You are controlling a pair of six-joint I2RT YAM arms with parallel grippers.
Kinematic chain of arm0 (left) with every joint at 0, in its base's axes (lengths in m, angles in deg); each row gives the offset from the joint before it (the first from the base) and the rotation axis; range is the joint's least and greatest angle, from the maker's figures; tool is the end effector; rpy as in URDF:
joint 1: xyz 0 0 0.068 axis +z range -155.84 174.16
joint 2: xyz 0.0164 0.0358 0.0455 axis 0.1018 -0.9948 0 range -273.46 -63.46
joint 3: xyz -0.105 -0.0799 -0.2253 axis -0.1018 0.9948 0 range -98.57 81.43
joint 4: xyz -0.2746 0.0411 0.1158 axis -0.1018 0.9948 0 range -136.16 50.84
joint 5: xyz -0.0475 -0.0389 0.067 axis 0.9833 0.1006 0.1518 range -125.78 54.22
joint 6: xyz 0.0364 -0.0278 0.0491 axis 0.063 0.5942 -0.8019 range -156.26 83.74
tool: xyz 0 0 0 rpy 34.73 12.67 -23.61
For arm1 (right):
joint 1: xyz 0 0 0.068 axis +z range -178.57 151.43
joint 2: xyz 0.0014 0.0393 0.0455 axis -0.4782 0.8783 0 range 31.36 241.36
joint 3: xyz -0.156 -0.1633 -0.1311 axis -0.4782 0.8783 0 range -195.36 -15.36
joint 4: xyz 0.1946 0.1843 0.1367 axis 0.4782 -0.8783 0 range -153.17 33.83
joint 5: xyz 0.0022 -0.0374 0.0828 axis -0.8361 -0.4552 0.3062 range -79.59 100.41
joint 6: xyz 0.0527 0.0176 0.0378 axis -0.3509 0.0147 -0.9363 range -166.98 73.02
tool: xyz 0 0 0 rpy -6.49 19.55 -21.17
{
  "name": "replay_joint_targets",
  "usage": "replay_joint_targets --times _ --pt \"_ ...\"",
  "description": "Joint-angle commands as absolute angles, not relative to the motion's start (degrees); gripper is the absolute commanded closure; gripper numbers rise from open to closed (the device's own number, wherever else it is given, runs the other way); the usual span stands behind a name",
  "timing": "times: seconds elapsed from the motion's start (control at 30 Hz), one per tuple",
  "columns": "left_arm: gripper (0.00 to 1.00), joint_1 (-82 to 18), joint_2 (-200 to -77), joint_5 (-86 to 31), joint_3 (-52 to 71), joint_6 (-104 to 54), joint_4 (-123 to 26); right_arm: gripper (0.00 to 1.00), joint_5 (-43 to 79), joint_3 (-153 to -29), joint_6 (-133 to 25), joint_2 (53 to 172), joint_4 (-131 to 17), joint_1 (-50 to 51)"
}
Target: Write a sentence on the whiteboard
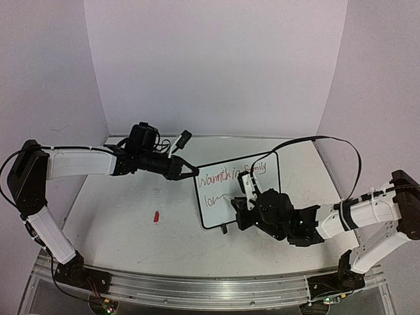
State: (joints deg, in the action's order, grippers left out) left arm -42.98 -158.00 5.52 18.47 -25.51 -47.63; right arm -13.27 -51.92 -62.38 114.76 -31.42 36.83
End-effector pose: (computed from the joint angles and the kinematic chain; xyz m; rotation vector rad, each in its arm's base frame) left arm 0.3091 -0.2783 0.2082 0.9450 1.9859 -1.2427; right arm 0.1633 0.3046 0.1494 -0.5719 1.8748 0.5372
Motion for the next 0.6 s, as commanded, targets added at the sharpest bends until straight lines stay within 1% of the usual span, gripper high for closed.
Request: replay_joint_targets --times 0.0,0.57 --pt "1.00 -43.29 -155.16 6.31 17.88 -26.32 -48.10 1.00 -14.73 -51.85 -61.75 113.16 -29.93 36.23" --pt "1.00 -43.29 -155.20 6.17 17.86 -26.41 -48.09 1.00 -9.65 -53.35 -59.87 116.53 -28.45 36.26"
